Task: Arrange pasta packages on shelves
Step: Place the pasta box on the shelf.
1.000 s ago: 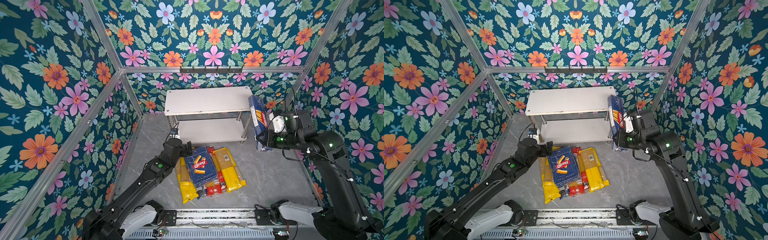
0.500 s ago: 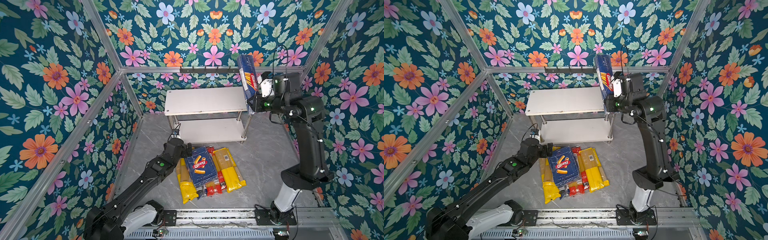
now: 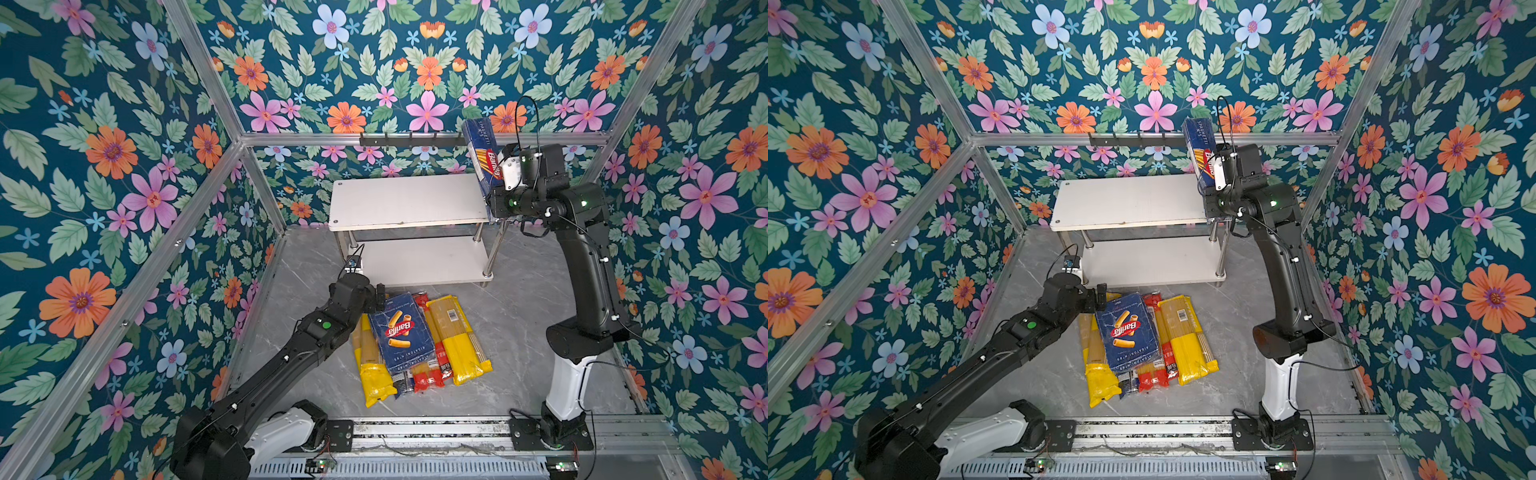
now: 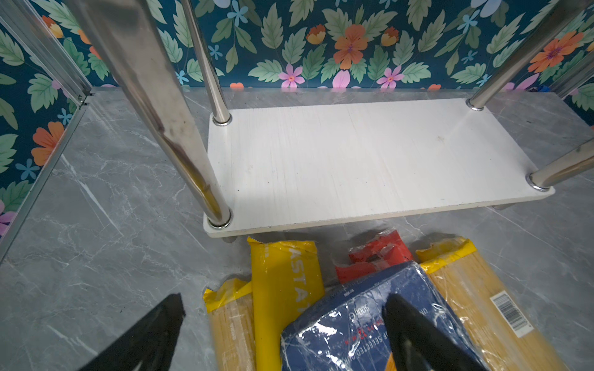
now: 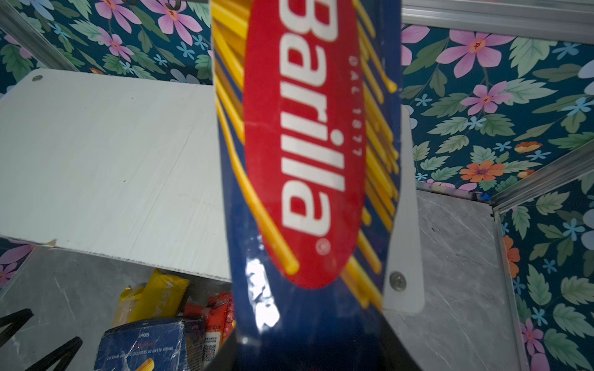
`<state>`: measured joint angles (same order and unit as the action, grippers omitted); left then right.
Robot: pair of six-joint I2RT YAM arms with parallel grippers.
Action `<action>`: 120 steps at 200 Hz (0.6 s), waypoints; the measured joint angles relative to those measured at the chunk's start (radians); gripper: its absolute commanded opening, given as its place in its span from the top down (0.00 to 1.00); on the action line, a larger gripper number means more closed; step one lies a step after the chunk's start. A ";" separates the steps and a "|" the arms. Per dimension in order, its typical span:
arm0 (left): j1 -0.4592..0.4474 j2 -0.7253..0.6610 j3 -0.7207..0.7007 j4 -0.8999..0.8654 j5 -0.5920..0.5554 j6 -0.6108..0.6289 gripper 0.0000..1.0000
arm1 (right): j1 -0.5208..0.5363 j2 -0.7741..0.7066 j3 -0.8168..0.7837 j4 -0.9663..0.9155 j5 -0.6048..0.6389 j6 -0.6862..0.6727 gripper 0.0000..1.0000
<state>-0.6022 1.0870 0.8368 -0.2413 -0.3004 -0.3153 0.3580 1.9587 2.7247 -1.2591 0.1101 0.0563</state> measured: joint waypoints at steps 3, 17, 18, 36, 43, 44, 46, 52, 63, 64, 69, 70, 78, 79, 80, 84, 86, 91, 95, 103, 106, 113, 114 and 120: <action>0.000 0.002 0.001 0.000 0.000 0.000 0.00 | -0.002 0.003 0.000 0.000 0.001 -0.002 0.55; -0.001 0.009 0.006 0.000 0.000 0.000 0.00 | -0.016 0.021 0.000 -0.001 0.005 -0.003 0.47; -0.001 0.009 0.006 0.000 0.000 0.000 0.00 | -0.017 0.022 0.000 -0.001 0.005 -0.002 0.47; -0.002 0.014 0.010 0.001 0.000 0.000 0.00 | -0.032 0.034 -0.002 0.023 0.019 0.003 0.19; -0.002 0.015 0.012 0.001 0.000 0.001 0.00 | -0.035 0.034 -0.004 0.036 0.025 0.005 0.13; -0.002 0.015 0.012 0.001 0.000 0.001 0.00 | -0.036 0.034 -0.005 0.038 0.026 0.005 0.12; -0.002 0.015 0.012 0.000 0.000 0.001 0.00 | -0.036 0.034 -0.006 0.041 0.027 0.005 0.11; -0.002 0.016 0.013 0.001 0.000 0.001 0.00 | -0.037 0.034 -0.009 0.048 0.027 0.004 0.09; -0.002 0.016 0.013 0.001 0.000 0.003 0.00 | -0.036 0.034 -0.015 0.056 0.026 0.001 0.07; -0.003 0.016 0.013 0.001 0.000 0.003 0.00 | -0.036 0.034 -0.016 0.056 0.026 0.001 0.07; -0.003 0.016 0.013 0.000 0.000 0.003 0.00 | -0.035 0.034 -0.018 0.058 0.026 0.001 0.06; -0.003 0.017 0.013 0.000 0.000 0.003 0.00 | -0.035 0.034 -0.019 0.058 0.026 0.001 0.06; -0.004 0.018 0.013 0.001 0.000 0.003 0.00 | -0.035 0.033 -0.024 0.059 0.026 0.002 0.06; -0.004 0.018 0.013 0.001 0.000 0.003 0.00 | -0.035 0.033 -0.025 0.059 0.026 0.002 0.06; -0.004 0.018 0.013 0.001 0.000 0.003 0.00 | -0.035 0.033 -0.026 0.059 0.026 0.002 0.06; -0.004 0.018 0.013 0.000 0.000 0.003 0.00 | -0.035 0.029 -0.030 0.059 0.026 0.002 0.06; -0.005 0.018 0.013 0.000 0.000 0.003 0.00 | -0.035 0.028 -0.032 0.059 0.026 0.002 0.06; -0.005 0.017 0.013 0.000 -0.001 0.003 0.00 | -0.036 0.023 -0.038 0.060 0.027 0.002 0.05; -0.005 0.017 0.013 0.000 -0.001 0.003 0.00 | -0.037 0.018 -0.043 0.060 0.027 0.002 0.05; -0.006 0.016 0.013 0.000 -0.001 0.003 0.00 | -0.037 0.002 -0.061 0.063 0.029 0.005 0.05; -0.006 0.015 0.012 0.000 -0.001 0.003 0.00 | -0.037 -0.006 -0.069 0.066 0.031 0.005 0.05; -0.006 0.013 0.011 0.000 -0.002 0.003 0.00 | -0.037 -0.025 -0.088 0.071 0.034 0.006 0.05; -0.006 0.012 0.011 0.000 -0.002 0.003 0.00 | -0.037 -0.030 -0.093 0.072 0.034 0.008 0.05; -0.006 0.010 0.010 0.000 -0.002 0.003 0.00 | -0.037 -0.049 -0.113 0.078 0.035 0.016 0.05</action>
<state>-0.6086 1.0969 0.8471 -0.2413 -0.3019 -0.3122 0.3214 1.9095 2.6118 -1.1809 0.1452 0.0727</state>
